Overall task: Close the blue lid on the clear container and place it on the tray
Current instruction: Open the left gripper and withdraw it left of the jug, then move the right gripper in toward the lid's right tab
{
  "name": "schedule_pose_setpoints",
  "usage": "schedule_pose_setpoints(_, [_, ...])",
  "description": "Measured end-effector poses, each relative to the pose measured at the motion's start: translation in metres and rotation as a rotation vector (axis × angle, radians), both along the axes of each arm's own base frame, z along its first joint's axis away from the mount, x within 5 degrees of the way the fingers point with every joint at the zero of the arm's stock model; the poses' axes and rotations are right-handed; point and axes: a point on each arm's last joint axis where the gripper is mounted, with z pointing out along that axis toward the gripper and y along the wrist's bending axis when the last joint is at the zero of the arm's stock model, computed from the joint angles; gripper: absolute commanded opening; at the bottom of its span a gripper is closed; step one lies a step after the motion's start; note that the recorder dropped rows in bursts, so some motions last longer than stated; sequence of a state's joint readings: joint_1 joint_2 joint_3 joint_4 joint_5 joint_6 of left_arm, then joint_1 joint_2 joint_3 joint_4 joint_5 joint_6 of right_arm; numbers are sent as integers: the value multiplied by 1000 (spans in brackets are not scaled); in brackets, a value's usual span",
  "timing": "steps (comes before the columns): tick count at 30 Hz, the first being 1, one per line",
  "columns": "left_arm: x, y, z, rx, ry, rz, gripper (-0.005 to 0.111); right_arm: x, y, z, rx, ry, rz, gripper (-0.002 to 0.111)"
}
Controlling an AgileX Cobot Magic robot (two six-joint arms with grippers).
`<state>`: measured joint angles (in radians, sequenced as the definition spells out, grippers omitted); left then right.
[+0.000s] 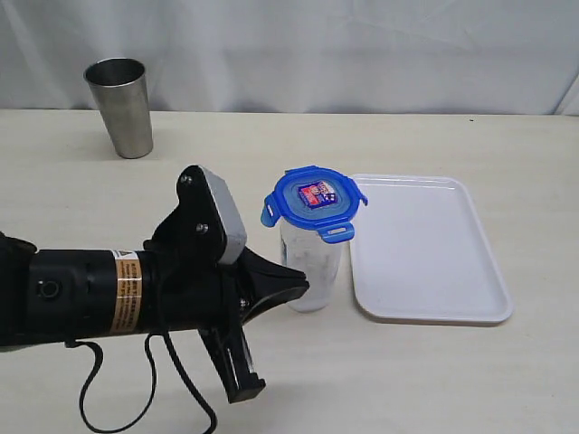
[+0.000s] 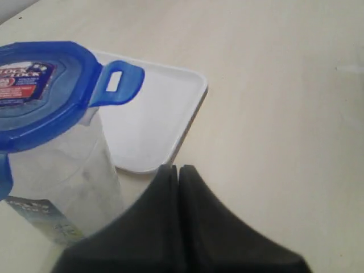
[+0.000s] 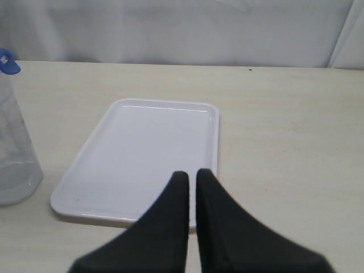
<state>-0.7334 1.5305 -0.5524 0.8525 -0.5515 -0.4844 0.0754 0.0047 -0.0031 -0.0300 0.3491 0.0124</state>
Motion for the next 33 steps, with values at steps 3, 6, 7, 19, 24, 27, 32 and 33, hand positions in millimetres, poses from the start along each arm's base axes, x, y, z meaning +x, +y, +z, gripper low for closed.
schedule_pose_setpoints(3, [7,7,-1,17,-13,30,0,0,0,0,0,0,0,5])
schedule_pose_setpoints(6, [23,23,-1,21,-13,112,0,0,0,0,0,0,0,5])
schedule_pose_setpoints(7, [25,24,-1,16,-13,118,0,0,0,0,0,0,0,5])
schedule_pose_setpoints(19, [24,22,4,-34,-58,56,0,0,0,0,0,0,0,5])
schedule_pose_setpoints(24, [20,18,11,-111,-83,5,0,0,-1,0,-39,-3,1,5])
schedule_pose_setpoints(27, [21,19,9,-86,-79,18,0,2,-1,8,-74,-106,6,5])
schedule_pose_setpoints(32, [22,20,8,-76,-78,21,0,1,1,43,74,-477,8,5])
schedule_pose_setpoints(33, [22,20,8,-71,-77,24,0,-1,0,50,134,-560,3,5])
